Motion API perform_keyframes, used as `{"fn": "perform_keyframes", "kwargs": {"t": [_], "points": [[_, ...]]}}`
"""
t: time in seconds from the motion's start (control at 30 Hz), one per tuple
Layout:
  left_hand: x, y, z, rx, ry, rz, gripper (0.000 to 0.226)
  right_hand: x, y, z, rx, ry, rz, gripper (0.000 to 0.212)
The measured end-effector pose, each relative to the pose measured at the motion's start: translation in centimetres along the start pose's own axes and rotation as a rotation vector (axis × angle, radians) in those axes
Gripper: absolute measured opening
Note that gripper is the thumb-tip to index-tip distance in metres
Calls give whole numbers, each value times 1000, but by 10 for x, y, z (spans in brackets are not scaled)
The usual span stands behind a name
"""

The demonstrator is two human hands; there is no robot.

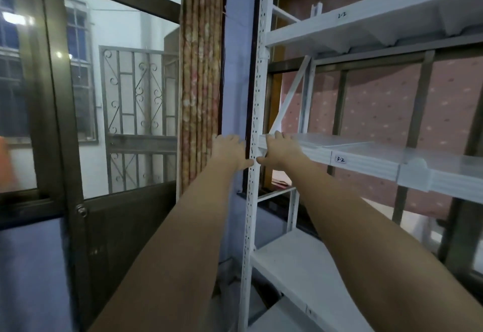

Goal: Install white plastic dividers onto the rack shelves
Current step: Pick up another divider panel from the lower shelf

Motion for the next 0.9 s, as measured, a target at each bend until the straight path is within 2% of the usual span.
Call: {"fn": "perform_keyframes", "kwargs": {"t": [0.17,0.37,0.6,0.9], "points": [[-12,-4,-77,-82,62,58,67,-38,10,-67,-17,81,-11,69],[-21,37,-142,-77,94,83,65,-61,48,-121,18,105,-3,73],[-37,69,-209,-85,179,150,63,-96,82,-166,62,223,65,71],[-75,94,-291,-186,403,255,58,-144,121,-206,138,466,106,77]]}}
Point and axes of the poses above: each hand's wrist, its own z-axis away from the middle knuckle, its own y-axis out of the palm, x = y × z, the point moved 10 cm from there along -z, towards the middle knuckle, and after that the axes turned 4 degrees about z, right-handed, at the moved point
